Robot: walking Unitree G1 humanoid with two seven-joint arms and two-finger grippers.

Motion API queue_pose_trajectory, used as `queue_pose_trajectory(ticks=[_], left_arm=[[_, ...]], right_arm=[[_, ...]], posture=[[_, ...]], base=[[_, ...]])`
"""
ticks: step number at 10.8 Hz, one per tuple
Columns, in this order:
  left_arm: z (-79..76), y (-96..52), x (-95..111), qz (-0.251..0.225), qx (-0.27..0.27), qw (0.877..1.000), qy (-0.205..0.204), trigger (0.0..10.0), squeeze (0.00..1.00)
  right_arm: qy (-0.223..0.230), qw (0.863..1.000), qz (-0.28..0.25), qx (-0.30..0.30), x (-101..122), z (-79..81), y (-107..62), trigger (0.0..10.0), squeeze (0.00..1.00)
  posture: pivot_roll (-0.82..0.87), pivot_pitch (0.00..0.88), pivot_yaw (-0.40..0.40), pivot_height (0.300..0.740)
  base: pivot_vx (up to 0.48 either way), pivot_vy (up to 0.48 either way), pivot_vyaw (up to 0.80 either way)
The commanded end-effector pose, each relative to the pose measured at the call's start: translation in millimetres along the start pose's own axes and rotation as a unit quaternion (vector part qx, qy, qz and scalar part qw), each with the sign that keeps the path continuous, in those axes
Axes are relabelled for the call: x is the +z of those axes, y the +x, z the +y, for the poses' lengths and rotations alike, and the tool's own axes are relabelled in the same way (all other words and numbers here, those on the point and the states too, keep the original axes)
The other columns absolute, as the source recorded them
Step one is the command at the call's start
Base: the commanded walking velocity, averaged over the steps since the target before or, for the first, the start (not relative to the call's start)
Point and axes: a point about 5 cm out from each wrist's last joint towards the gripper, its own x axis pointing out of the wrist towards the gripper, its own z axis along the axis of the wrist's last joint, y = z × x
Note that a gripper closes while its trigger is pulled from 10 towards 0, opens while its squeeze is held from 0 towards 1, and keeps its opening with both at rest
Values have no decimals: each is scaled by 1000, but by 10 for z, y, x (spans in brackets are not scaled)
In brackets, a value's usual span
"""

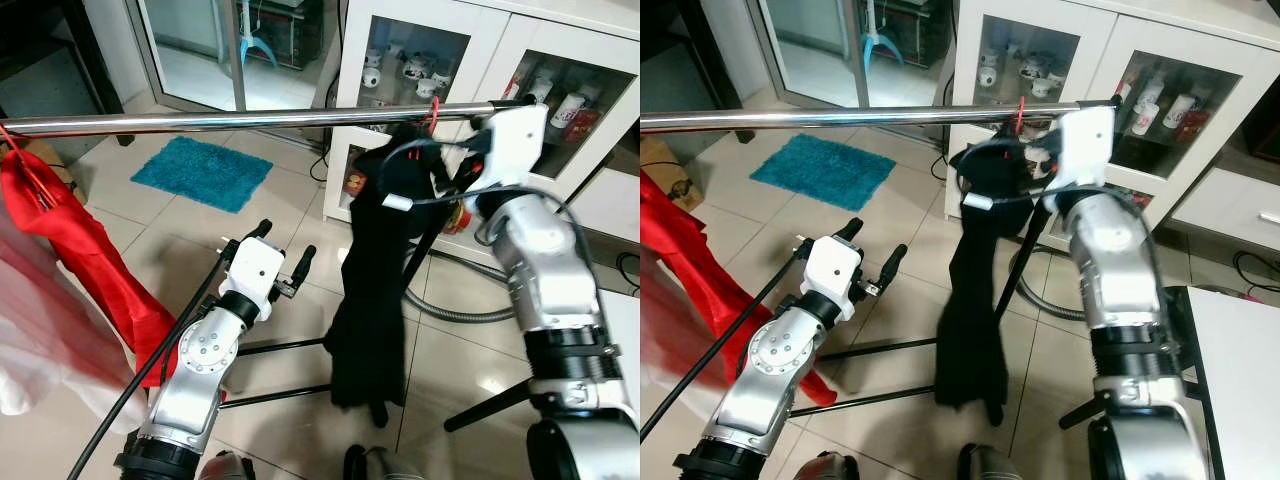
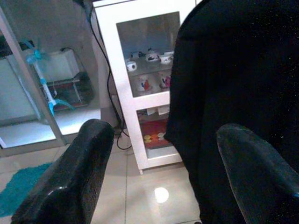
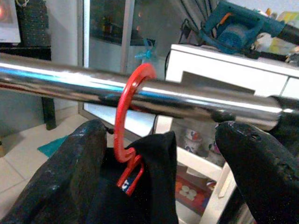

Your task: Hang hanger

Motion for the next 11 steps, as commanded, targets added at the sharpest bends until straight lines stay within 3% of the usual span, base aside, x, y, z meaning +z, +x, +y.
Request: queue_pose_trajectory(ticks=[1,4,5,7,11], left_arm=[[-32,12,0,1,-9,1000,-1,10000,0],[-26,2,-3,3,-7,1000,-2,10000,0],[-25,-1,-5,3,-7,1000,-1,10000,0],[-31,-1,-5,3,-7,1000,-3,10000,0],[-24,12,6,2,-8,1000,-2,10000,0]], right_arm=[[-1,1000,8,-5,-27,0,-23,10000,0],[4,998,-24,-63,79,-63,-47,10000,0],[-5,998,-16,-61,37,-23,-77,10000,0],[40,995,27,-87,-158,-40,-106,10000,0],[61,995,19,-72,-131,55,40,10000,0]], posture=[[-46,79,-30,740],[-44,83,-31,740],[-44,83,-31,740],[-46,89,-33,740],[-39,94,-29,740]], base=[[0,0,0],[0,0,0],[0,0,0],[0,0,0],[0,0,0]])
